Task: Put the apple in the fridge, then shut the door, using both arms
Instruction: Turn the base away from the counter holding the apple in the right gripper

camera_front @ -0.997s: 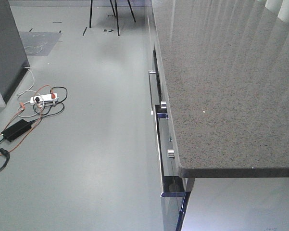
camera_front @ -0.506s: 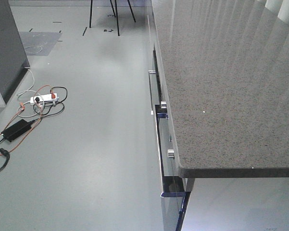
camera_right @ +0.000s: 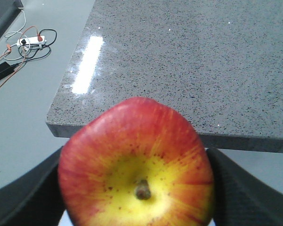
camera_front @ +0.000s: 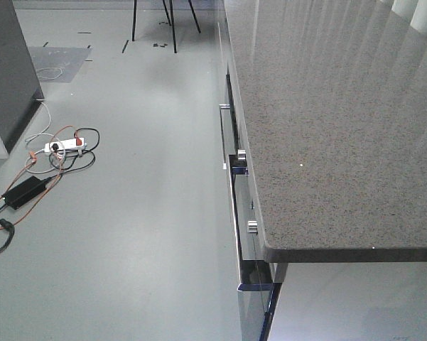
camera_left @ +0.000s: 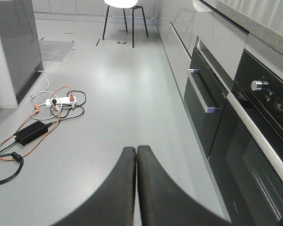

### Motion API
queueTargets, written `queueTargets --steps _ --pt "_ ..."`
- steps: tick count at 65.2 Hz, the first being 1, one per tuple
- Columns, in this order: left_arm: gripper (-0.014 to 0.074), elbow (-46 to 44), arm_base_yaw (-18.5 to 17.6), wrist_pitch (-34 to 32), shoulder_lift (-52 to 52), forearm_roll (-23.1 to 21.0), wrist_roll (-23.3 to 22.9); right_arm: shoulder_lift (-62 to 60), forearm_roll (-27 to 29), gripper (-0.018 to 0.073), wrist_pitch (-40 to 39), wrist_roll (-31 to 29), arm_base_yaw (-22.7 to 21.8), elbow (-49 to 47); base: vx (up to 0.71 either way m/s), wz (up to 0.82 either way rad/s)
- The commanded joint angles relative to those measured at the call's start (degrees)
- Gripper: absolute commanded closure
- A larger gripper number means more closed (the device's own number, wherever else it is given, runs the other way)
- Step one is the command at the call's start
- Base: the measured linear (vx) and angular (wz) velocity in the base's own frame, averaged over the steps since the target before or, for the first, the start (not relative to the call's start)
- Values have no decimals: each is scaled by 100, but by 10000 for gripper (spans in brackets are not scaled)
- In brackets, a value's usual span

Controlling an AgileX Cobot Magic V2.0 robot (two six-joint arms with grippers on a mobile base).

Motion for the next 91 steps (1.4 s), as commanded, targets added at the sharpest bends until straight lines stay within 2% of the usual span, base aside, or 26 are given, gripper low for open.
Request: queueTargets --steps 1,60,91 --pt "601 115 -5 -420 -81 -18 -35 30 102 474 -384 -13 -16 -164 0 0" --pt "601 115 -5 -420 -81 -18 -35 30 119 474 -378 -13 -16 -164 -1 3" --pt "601 115 -5 -420 -81 -18 -35 30 119 474 -373 -13 -16 -164 -2 33"
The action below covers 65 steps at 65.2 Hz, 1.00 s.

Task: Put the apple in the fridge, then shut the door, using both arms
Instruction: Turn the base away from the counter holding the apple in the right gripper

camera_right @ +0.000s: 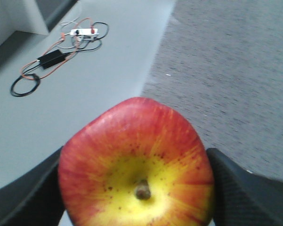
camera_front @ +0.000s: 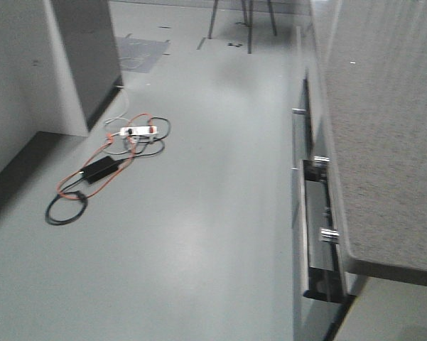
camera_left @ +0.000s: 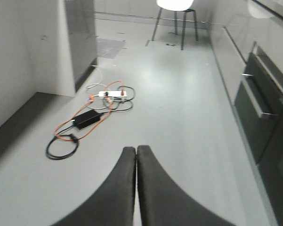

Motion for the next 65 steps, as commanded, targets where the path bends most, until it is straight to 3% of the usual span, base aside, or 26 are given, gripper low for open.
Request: queueTargets --steps 1,65 --pt "601 115 -5 -420 -81 -18 -35 30 119 474 -380 -13 -16 -164 -2 46" --pt "601 115 -5 -420 -81 -18 -35 30 119 474 -377 -13 -16 -164 -3 34"
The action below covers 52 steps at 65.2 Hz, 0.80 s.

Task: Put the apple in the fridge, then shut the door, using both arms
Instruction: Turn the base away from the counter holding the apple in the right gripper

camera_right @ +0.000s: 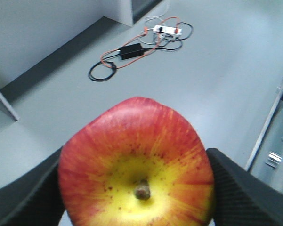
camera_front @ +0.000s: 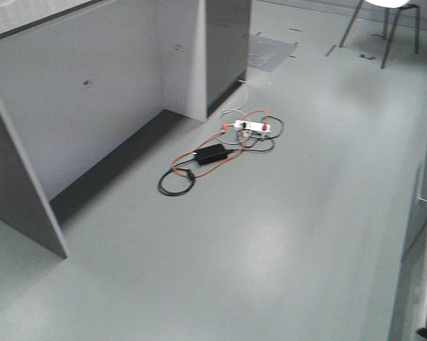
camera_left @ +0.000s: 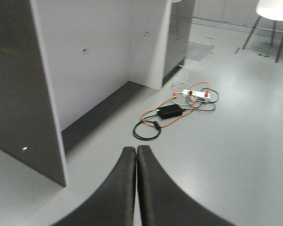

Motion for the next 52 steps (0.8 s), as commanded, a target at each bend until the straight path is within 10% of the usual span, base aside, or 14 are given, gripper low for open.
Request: queueTargets --steps 1,52 --pt "601 115 -5 -420 -81 -18 -35 30 101 474 -379 -13 -16 -164 -4 43" --pt "601 115 -5 -420 -81 -18 -35 30 101 474 -374 -13 -16 -164 -4 30"
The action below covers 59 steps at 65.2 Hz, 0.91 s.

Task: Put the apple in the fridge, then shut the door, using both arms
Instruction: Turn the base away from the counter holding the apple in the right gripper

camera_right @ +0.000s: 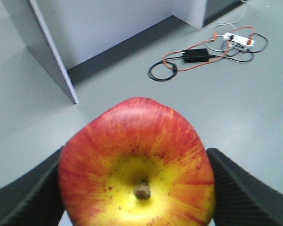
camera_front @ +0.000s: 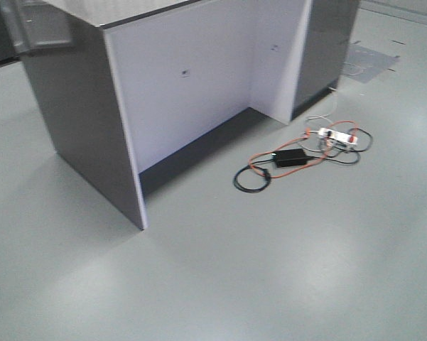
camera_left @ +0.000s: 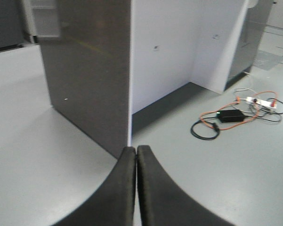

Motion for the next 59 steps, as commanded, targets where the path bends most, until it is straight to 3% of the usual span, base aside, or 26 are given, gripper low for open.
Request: queueTargets --steps 1,30,59 --pt "601 115 -5 -420 -81 -18 -35 30 101 474 -379 -13 -16 -164 -5 43" --pt "601 115 -5 -420 -81 -18 -35 30 101 474 -379 -13 -16 -164 -6 50" --pt "601 115 -5 -420 -81 -18 -35 30 101 474 -377 -13 -16 -164 -4 29"
